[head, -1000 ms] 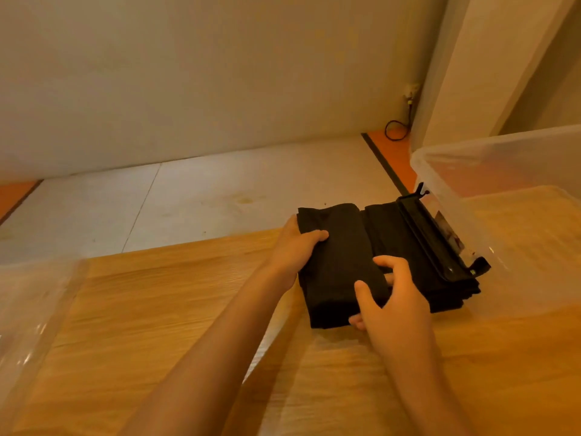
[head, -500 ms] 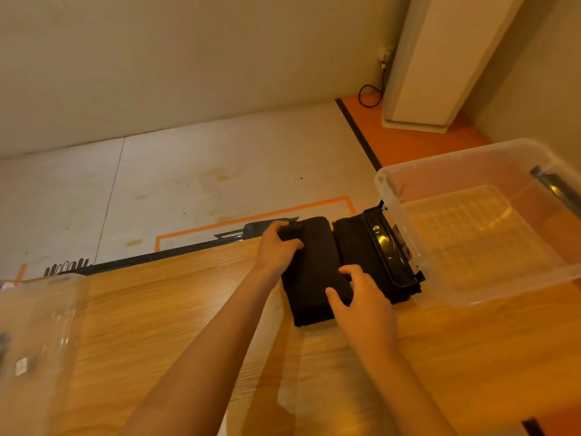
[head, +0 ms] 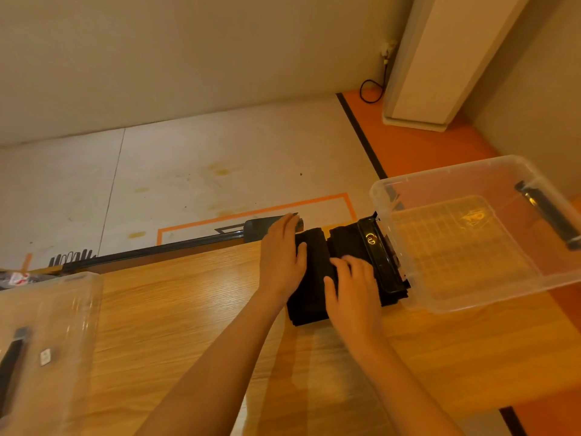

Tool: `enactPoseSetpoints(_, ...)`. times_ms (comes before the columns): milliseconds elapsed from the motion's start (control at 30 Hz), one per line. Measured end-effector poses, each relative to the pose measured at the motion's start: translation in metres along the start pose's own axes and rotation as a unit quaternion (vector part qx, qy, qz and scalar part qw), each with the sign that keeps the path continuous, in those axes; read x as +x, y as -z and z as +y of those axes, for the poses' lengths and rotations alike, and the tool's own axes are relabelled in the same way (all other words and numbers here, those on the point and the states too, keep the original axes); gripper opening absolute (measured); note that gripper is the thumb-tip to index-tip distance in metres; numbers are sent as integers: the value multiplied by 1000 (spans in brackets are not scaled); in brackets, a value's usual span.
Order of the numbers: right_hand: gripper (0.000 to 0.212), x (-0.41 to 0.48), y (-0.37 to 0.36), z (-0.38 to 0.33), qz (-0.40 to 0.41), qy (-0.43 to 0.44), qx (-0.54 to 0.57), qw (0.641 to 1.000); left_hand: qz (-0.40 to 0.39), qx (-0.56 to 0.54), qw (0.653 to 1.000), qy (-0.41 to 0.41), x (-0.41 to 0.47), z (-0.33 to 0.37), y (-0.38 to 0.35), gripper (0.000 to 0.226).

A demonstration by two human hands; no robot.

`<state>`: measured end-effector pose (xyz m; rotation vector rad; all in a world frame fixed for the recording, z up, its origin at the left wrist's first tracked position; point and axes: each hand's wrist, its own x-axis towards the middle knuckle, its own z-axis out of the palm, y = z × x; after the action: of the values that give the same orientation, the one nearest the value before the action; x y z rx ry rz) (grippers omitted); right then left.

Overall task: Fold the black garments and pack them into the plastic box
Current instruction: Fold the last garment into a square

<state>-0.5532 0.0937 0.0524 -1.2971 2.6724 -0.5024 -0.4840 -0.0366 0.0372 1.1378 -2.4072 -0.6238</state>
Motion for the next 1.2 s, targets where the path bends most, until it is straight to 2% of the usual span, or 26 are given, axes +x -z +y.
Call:
enactPoseSetpoints(33, 43, 6, -7, -3, 18, 38, -25, 999, -2, 25, 999, -38, 0, 0, -2, 48)
enactPoseSetpoints(100, 50, 14, -21, -8, 4, 96, -70, 993, -36, 87, 991, -98, -1, -4, -10, 50)
enactPoseSetpoints(200, 64, 18, -40, -4, -26, 109, -107, 988, -118, 155, 970, -145, 4, -20, -22, 52)
enactPoseSetpoints(333, 59, 15, -57, 11, -36, 100, -106, 989, -192, 172, 958, -128, 14, -36, -35, 59)
enactPoseSetpoints(600, 75, 17, -56, 12, -83, 101, -53, 990, -172, 181, 962, -111, 11, -35, -39, 62)
enactPoseSetpoints(667, 73, 16, -49, 11, -104, 106, -37, 988, -98, 103, 989, -48, 0, -26, -34, 65)
enactPoseSetpoints(700, 71, 16, -45, 9, -119, 105, -17, 987, -40, 27, 999, 19, -9, -21, -32, 71)
enactPoseSetpoints(733, 69, 16, -40, 7, -131, 92, 15, 987, 13, -59, 993, 100, -19, -15, -29, 75)
enactPoseSetpoints(800, 68, 17, -32, 1, -126, 49, 67, 989, 71, -225, 934, 268, -40, -1, -27, 79)
enactPoseSetpoints(867, 68, 21, -30, -5, -109, 8, 122, 987, 70, -330, 850, 404, -53, 11, -29, 83)
enactPoseSetpoints(900, 67, 24, -30, -7, -106, -7, 144, 984, 64, -359, 817, 446, -57, 14, -32, 84)
enactPoseSetpoints(933, 66, 27, -30, -7, -110, -20, 162, 980, 53, -378, 794, 473, -60, 15, -35, 83)
enactPoseSetpoints(1000, 65, 30, -34, -7, -128, -28, 171, 977, 24, -385, 783, 488, -63, 13, -45, 81)
enactPoseSetpoints(1133, 64, 28, -44, -2, -122, -31, 149, 981, -8, -302, 824, 479, -60, 10, -50, 67)
enactPoseSetpoints(1200, 64, 27, -48, 0, -118, -37, 146, 982, -13, -285, 833, 475, -59, 7, -52, 62)
